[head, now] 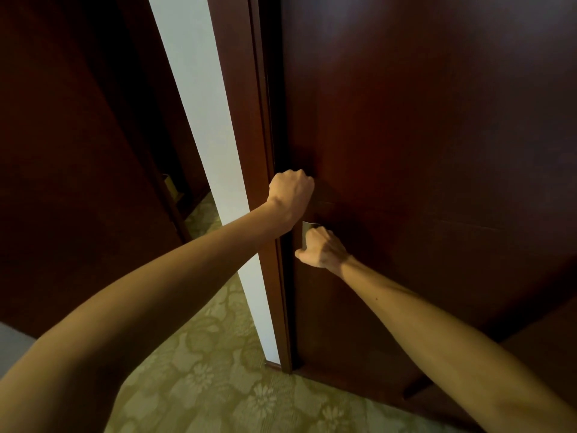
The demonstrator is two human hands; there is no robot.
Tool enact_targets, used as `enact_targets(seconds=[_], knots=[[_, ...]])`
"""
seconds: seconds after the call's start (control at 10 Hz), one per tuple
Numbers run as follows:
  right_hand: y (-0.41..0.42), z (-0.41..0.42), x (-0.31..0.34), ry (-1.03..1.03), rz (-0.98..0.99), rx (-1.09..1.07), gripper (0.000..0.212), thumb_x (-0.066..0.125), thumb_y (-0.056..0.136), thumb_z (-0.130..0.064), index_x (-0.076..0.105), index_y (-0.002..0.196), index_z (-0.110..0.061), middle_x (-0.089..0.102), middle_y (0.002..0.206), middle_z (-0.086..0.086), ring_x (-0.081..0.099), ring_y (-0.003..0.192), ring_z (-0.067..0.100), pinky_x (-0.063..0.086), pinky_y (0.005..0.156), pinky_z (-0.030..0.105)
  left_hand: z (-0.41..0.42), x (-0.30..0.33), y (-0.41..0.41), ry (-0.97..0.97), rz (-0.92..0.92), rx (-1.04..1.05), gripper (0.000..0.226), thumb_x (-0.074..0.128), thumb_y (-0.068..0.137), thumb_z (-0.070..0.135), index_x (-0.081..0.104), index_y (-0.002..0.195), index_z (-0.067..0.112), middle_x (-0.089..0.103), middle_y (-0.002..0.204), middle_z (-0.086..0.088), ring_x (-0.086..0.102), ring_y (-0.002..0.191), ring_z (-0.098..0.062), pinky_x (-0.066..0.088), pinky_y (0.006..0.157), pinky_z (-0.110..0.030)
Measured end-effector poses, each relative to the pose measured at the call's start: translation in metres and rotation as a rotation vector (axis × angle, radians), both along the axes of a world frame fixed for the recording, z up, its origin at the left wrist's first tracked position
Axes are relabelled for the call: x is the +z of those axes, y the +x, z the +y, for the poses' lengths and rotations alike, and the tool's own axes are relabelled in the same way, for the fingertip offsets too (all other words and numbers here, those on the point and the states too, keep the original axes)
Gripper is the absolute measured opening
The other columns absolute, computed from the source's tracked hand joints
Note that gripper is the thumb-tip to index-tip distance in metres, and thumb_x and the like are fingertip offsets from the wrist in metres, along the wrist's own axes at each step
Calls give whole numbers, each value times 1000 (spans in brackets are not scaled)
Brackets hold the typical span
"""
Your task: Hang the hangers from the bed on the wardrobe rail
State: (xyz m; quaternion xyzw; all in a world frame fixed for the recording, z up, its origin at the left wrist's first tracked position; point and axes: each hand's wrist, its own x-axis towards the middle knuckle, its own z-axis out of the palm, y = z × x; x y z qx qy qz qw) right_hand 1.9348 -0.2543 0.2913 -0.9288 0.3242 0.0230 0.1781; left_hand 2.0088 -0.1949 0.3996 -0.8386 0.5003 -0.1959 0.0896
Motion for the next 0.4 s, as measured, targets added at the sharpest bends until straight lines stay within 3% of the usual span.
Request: enact_targets(seconds=[0.1,0.3,0.4], knots=[[0,0,-2,-1,7,0,46,66,92,-39,65,118,-1,66,119,16,66,109,32,57,87,39,2,-1,0,-5,22,1,16,57,99,4,70,107,10,72,98,-7,73,90,-26,53,66,-33],[-16,0,3,21,-33,-14,41,67,91,-37,65,117,-7,69,116,12,66,107,31,55,86,39,6,0,-4,5,21,-5,13,58,99,8,68,106,11,71,96,-6,72,86,-25,46,61,-31],[-33,-4,14,8,-11,-39,45,64,90,-40,62,127,-14,67,121,8,64,110,29,53,92,40,5,0,-9,-49,44,-40,12,56,99,13,67,105,12,69,94,-6,70,85,-26,47,63,-33]])
